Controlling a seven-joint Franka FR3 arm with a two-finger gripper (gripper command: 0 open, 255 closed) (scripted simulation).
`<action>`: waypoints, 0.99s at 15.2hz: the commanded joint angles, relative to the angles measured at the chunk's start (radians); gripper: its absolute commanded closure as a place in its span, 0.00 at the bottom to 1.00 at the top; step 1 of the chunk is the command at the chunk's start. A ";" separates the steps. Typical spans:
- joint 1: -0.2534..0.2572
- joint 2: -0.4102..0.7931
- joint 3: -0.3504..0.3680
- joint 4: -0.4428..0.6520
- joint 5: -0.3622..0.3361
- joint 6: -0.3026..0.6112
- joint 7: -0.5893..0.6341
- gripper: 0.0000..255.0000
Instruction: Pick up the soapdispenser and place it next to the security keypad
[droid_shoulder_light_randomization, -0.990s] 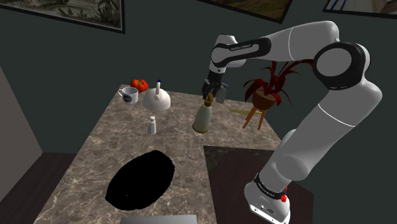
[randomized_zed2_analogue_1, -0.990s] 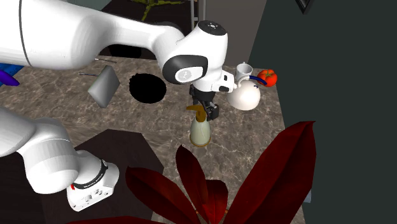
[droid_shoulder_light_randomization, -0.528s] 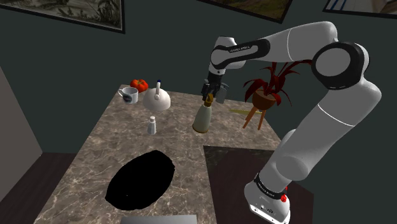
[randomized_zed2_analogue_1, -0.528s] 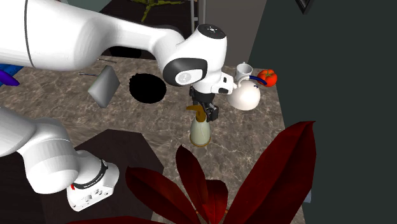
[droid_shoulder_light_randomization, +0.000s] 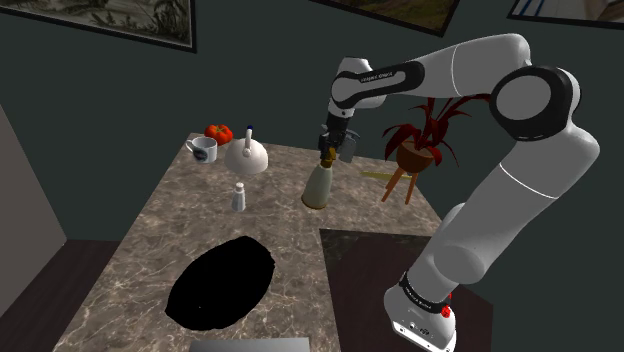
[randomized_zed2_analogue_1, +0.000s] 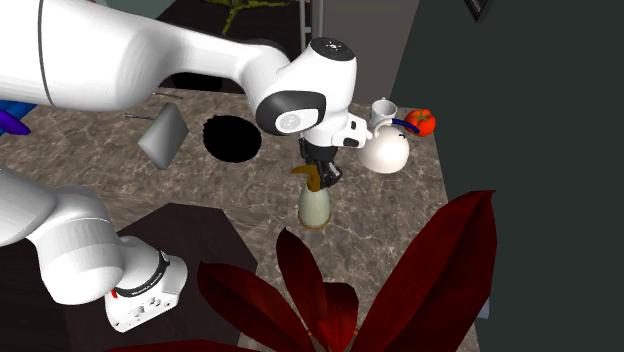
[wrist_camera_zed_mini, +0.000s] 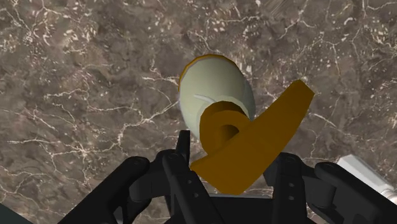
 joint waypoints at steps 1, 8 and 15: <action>0.000 0.000 -0.001 0.000 -0.001 0.000 0.000 1.00; 0.000 -0.023 0.002 0.044 -0.007 -0.066 0.007 1.00; 0.001 -0.046 0.006 0.115 -0.013 -0.160 0.013 1.00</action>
